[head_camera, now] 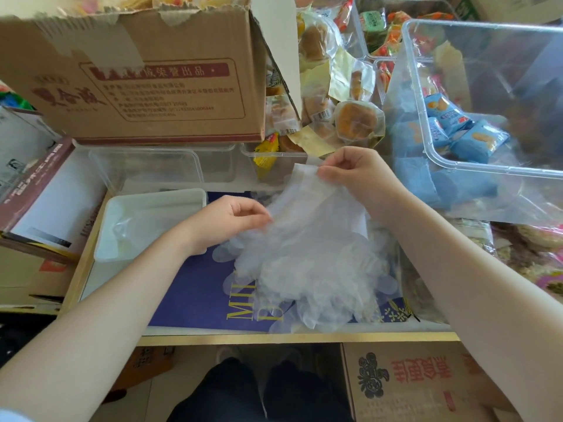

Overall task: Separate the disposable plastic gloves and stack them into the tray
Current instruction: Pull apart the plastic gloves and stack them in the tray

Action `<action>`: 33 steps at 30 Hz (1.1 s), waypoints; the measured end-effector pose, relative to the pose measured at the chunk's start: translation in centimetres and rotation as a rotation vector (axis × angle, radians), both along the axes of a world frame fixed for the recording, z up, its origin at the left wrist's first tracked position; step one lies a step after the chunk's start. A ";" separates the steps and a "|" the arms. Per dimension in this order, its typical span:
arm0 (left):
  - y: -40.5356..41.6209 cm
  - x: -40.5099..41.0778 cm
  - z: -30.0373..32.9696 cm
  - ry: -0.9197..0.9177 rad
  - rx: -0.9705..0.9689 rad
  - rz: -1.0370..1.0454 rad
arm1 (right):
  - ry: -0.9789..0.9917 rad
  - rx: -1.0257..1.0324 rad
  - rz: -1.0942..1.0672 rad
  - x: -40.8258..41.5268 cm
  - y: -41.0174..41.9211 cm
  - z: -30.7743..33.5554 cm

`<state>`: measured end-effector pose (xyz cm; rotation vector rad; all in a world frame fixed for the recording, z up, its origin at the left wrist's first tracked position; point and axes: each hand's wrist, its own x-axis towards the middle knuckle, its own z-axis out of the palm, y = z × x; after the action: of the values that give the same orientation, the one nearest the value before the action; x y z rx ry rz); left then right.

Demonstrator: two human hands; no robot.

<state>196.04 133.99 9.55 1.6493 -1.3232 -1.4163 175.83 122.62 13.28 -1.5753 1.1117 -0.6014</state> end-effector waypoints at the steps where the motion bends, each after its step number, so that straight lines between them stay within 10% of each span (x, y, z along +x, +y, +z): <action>1: -0.3 0.0 0.2 -0.011 -0.007 -0.015 | 0.013 0.006 0.020 0.2 0.1 -0.1; 15: -1.6 -0.3 -1.3 -0.061 -0.210 0.487 | 0.242 -0.301 -0.146 -1.7 -0.2 -1.6; 25: -0.8 -1.4 -0.4 -0.011 -0.220 0.222 | 0.136 -0.317 0.186 0.3 0.7 -3.5; 33: -0.4 -1.5 -0.5 0.060 -0.175 0.300 | 0.273 -0.782 0.239 -0.9 1.0 -4.1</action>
<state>194.57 133.60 9.04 1.5982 -1.0799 -1.1311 174.93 123.58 9.22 -2.4840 0.8993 -0.7176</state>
